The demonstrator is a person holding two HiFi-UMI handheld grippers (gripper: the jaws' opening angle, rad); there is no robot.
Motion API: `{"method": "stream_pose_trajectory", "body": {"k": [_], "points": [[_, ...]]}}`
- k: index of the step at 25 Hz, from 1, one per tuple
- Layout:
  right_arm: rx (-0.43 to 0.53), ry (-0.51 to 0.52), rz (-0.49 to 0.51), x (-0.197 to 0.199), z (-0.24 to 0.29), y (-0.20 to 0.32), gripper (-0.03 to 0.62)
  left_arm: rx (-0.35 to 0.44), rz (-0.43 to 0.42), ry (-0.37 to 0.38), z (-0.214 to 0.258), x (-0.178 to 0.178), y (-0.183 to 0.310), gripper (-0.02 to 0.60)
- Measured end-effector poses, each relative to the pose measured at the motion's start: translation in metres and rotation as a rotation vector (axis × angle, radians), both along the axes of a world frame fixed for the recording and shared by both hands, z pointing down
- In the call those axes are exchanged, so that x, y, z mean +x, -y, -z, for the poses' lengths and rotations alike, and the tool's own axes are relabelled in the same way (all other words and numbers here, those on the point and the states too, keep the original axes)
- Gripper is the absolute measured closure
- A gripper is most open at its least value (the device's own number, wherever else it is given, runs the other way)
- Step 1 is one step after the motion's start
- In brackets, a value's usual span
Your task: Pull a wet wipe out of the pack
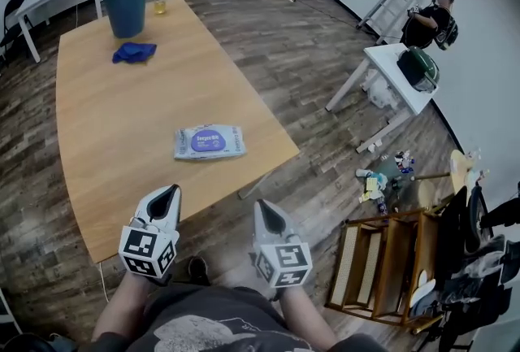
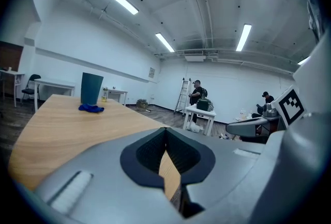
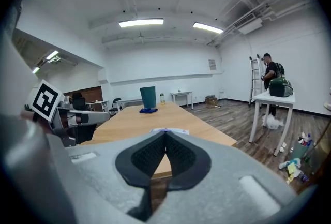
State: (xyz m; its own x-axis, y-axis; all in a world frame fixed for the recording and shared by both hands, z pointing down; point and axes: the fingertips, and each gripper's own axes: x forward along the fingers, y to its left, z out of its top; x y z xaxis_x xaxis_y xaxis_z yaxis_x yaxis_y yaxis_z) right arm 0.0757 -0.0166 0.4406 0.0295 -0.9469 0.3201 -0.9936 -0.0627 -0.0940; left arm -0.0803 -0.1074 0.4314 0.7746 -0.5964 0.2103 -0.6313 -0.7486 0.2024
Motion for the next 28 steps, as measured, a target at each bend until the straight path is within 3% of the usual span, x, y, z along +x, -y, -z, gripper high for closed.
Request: {"method": "stream_pose_trajectory", "body": {"k": [8,18,24,28], "points": [[-0.027,-0.027,0.078,-0.029,-0.002,0.032,0.602,-0.036,-0.051,0.008,-0.013,0.006,0.023,0.563],[-0.015,-0.019,0.081,-0.001,-0.008,0.076,0.603,-0.045,-0.024,0.037,-0.028,0.013,0.051,0.563],[-0.036,-0.057,0.161,0.007,-0.02,0.126,0.603,-0.06,-0.001,0.116,-0.05,0.024,0.081,0.563],[-0.077,-0.054,0.21,0.018,-0.034,0.153,0.603,-0.094,-0.007,0.223,-0.079,0.038,0.098,0.563]]}}
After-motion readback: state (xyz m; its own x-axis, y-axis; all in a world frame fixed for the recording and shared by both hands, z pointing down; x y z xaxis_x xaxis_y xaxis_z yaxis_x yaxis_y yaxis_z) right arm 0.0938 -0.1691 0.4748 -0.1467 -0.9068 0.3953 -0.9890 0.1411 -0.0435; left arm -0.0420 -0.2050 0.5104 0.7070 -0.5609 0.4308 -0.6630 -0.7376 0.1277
